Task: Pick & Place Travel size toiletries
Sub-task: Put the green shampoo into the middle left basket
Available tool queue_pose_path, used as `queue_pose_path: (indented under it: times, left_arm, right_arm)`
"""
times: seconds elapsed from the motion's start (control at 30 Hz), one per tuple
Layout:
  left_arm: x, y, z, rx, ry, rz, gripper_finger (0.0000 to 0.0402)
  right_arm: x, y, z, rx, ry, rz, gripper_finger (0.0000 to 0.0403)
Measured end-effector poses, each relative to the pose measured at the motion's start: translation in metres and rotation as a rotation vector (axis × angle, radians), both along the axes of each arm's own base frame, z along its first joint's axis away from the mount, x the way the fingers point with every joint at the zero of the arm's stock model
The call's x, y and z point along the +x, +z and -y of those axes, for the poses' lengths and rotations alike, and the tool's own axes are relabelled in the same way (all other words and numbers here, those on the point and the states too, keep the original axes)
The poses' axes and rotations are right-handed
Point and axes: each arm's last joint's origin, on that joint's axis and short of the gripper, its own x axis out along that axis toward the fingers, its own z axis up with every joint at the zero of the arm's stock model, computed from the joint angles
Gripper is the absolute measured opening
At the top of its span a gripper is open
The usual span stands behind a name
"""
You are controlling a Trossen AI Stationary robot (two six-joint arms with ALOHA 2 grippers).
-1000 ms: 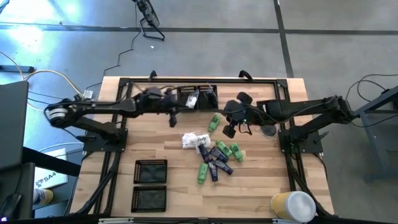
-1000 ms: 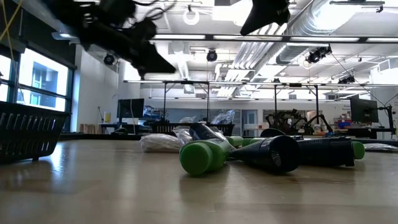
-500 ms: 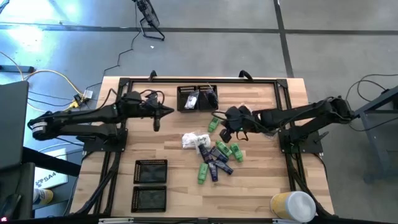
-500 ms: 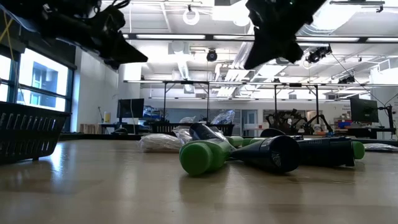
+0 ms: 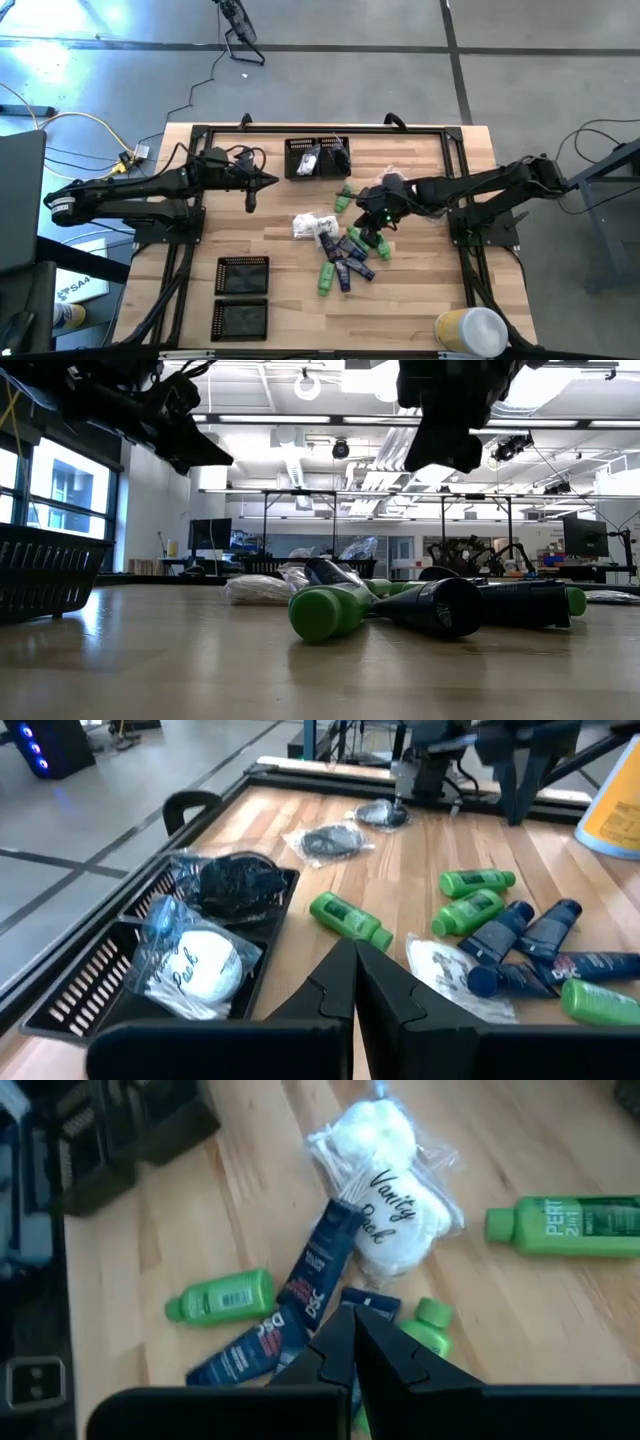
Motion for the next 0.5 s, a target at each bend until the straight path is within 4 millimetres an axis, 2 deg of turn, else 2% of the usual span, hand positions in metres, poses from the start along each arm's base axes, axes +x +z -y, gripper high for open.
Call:
queue_pose_path:
  times: [0.17, 0.27, 0.5]
  left_arm:
    - [0.000, 0.000, 0.000, 0.000, 0.000, -0.002, 0.0000]
    - [0.000, 0.000, 0.000, 0.000, 0.000, -0.002, 0.0000]
    - [0.000, 0.000, 0.000, -0.001, 0.000, -0.002, 0.0000]
  right_arm:
    - [-0.004, -0.003, 0.000, 0.029, -0.267, -0.045, 0.0003]
    - [-0.011, -0.007, -0.013, 0.001, -0.356, -0.084, 0.0003]
    - [-0.026, -0.013, -0.040, 0.076, -0.489, -0.161, 0.0003]
